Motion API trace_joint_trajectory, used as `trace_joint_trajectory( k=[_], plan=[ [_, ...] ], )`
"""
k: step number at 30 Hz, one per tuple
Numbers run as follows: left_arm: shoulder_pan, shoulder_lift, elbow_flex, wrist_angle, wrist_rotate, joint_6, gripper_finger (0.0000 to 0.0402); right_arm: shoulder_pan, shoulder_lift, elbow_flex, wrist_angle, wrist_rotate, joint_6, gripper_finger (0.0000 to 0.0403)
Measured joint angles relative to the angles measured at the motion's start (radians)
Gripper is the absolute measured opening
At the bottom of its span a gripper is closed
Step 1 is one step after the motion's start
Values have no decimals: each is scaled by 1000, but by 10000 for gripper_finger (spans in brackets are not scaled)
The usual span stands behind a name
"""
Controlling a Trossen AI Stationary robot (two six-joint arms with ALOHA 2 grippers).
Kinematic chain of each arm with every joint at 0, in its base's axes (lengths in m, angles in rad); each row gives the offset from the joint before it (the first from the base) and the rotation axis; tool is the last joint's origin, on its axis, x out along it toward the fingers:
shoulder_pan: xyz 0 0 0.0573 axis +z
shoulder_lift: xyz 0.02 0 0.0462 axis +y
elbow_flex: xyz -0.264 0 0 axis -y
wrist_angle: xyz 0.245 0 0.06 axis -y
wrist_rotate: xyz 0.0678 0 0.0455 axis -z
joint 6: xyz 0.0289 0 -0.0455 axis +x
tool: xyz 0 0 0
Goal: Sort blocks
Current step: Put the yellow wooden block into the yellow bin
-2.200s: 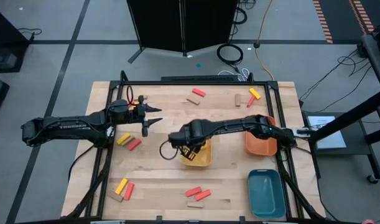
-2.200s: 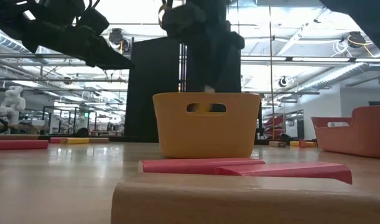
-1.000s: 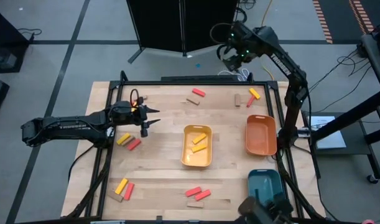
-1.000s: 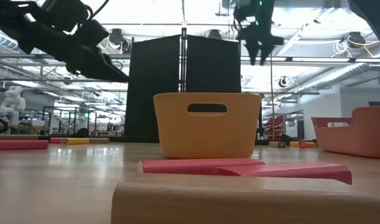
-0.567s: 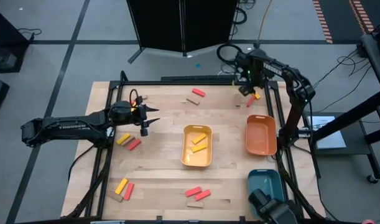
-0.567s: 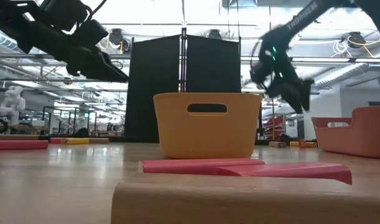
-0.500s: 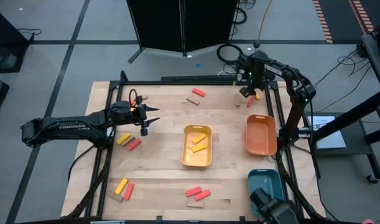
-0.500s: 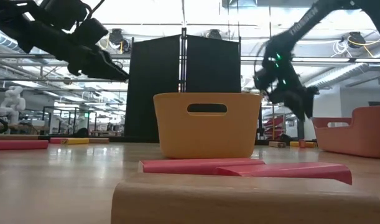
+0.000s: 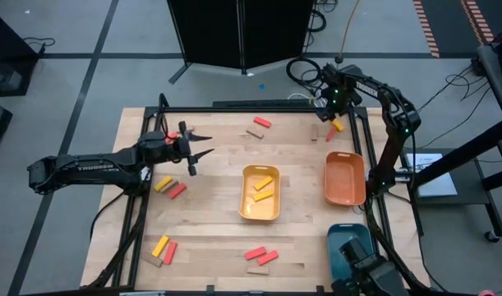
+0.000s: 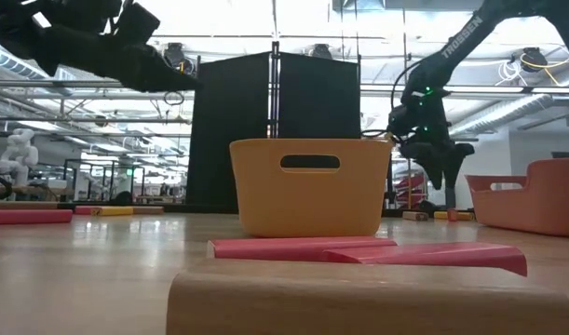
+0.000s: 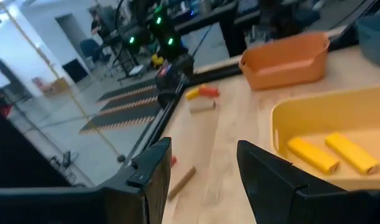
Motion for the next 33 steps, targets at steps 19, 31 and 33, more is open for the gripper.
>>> trace_joint_trajectory(
  k=[19,31,33],
  plan=[
    [63,75,339,-1133,-524,-785,180,564,-742,-266,487,-1,96,205],
    [366,383,324,-1112,-359,-785,180,752,-897,-627,863,-100,124,205],
    [389,415,324,-1072,-324,-783,180,768,-890,-627,864,-100,119,205]
  ],
)
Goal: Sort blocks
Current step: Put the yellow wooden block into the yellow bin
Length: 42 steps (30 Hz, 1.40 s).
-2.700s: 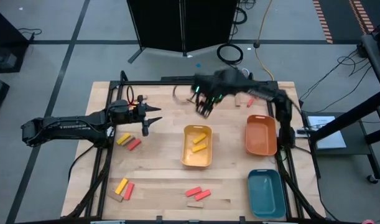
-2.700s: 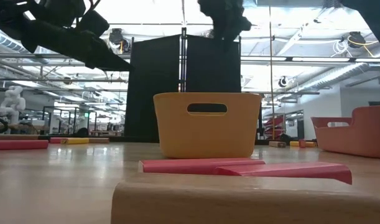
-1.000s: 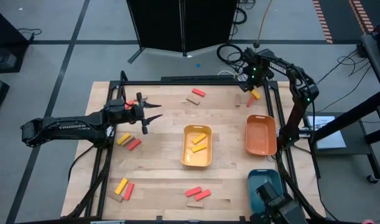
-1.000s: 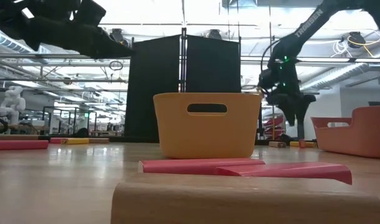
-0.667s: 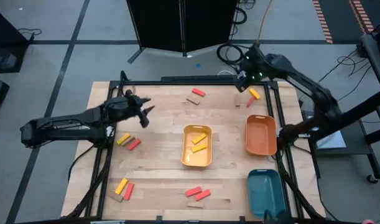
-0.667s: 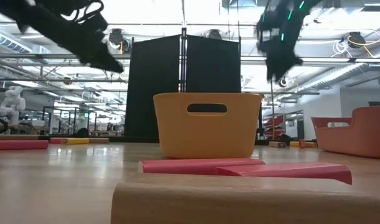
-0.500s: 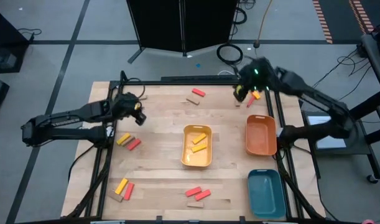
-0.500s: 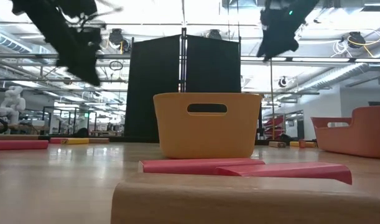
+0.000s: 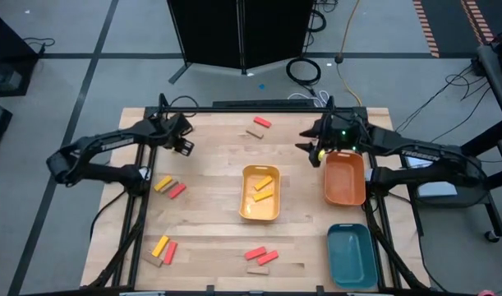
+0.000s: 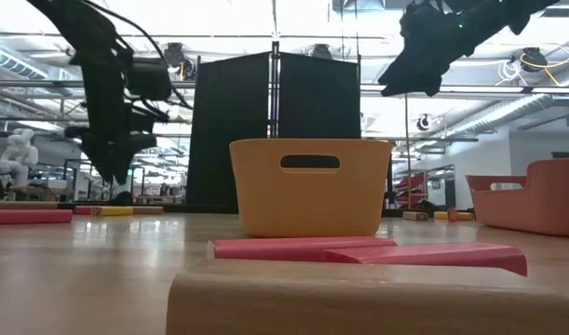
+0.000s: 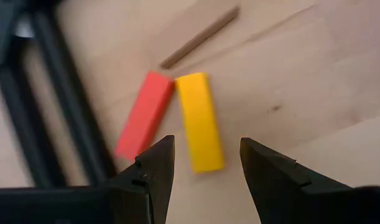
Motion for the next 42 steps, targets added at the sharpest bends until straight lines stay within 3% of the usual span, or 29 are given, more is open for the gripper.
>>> trace_joint_trajectory(
  k=[17,32,36,42],
  plan=[
    [92,175,0,95,45,34,180,79,3,0,-35,-1,-48,205],
    [182,256,0,150,205,106,179,137,3,0,-82,0,-25,205],
    [181,256,0,151,213,110,158,152,3,0,-70,0,-17,205],
    [180,253,0,152,219,119,92,171,3,0,-50,0,9,205]
  ],
)
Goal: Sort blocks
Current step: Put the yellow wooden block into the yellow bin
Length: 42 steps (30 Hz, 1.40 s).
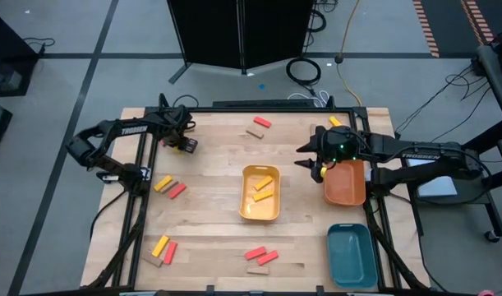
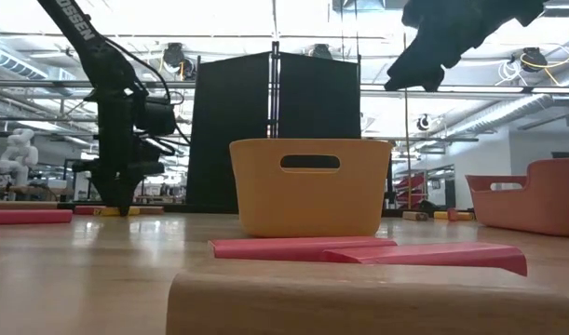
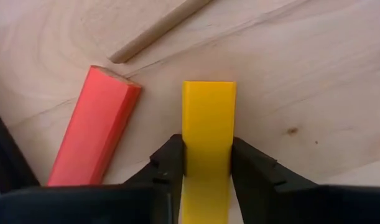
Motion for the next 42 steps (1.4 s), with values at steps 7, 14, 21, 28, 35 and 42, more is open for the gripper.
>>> trace_joint_trajectory(
  k=[7,14,21,28,35,42],
  plan=[
    [-31,-62,-2,63,146,32,86,31,18,0,74,1,50,205],
    [-159,-162,-2,268,416,38,100,95,126,0,298,-1,3,205],
    [-401,-220,-2,625,530,110,101,104,294,4,600,0,-144,205],
    [-632,-222,-2,867,350,300,101,94,391,10,880,12,-118,206],
    [-766,-222,-2,1038,156,495,102,100,482,10,1054,4,-184,222],
    [-800,-222,-2,1059,105,561,102,100,508,10,1121,-4,-245,286]
  ],
)
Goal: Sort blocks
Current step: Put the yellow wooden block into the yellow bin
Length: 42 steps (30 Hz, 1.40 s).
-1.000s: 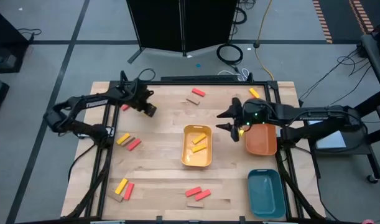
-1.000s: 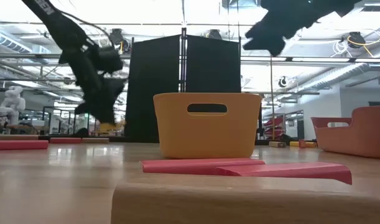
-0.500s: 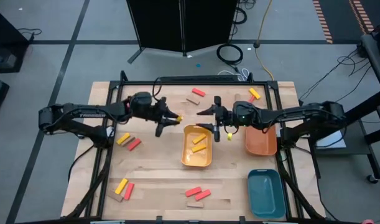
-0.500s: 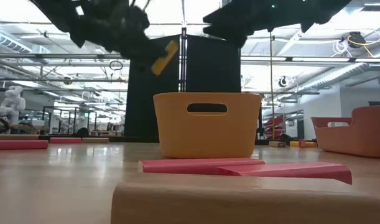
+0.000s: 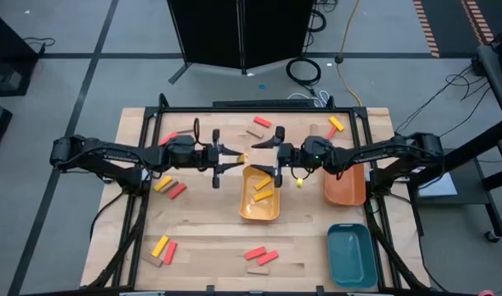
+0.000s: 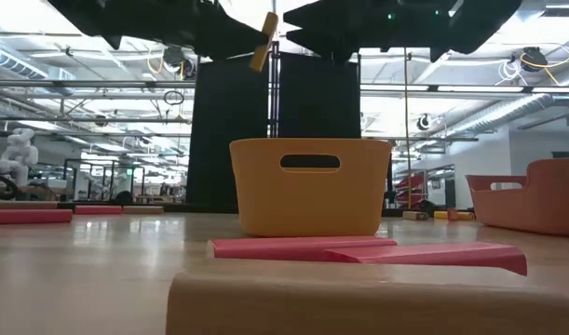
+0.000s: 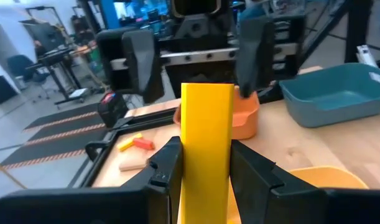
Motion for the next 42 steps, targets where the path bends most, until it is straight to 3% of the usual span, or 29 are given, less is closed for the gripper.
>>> trace_joint_trajectory(
  k=[7,14,29,42],
  plan=[
    [-1,0,0,14,-1,0,102,0,-1,4,51,-1,-32,338],
    [-2,0,0,34,4,-9,102,5,86,94,50,-53,-41,341],
    [-26,0,1,78,14,-2,102,6,101,138,44,-49,-46,303],
    [-26,0,1,142,14,-26,102,9,101,143,98,-48,-23,235]
  ],
)
